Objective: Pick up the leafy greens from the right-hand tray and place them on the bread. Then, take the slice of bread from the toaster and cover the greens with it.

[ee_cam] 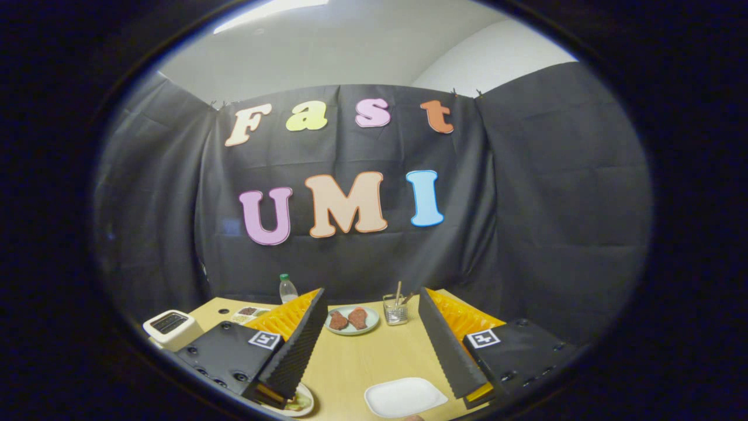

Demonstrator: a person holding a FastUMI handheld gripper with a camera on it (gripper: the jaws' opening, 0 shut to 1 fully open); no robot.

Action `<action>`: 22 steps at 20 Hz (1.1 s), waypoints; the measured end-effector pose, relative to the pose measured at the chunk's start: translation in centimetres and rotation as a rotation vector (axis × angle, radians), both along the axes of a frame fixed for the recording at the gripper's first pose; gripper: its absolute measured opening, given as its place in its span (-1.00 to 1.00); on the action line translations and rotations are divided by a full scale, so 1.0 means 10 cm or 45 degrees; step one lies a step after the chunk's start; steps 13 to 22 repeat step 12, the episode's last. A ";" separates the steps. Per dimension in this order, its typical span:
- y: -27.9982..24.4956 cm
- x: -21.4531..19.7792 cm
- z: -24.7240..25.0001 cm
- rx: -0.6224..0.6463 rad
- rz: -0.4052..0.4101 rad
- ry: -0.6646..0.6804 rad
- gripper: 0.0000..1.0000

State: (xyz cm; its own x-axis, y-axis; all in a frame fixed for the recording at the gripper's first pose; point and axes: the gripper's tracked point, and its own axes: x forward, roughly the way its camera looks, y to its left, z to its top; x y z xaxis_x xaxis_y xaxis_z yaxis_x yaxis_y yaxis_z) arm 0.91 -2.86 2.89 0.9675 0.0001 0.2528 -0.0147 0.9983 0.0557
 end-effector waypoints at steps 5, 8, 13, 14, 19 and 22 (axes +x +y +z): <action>-0.06 0.01 -0.03 -0.035 0.011 0.006 0.98; -0.12 0.01 -0.02 -0.029 0.025 0.005 0.98; -0.25 0.02 0.01 -0.006 0.029 -0.004 0.98; -0.25 0.02 0.01 -0.006 0.029 -0.004 0.98; -0.25 0.02 0.01 -0.006 0.029 -0.004 0.98; -0.25 0.02 0.01 -0.006 0.029 -0.004 0.98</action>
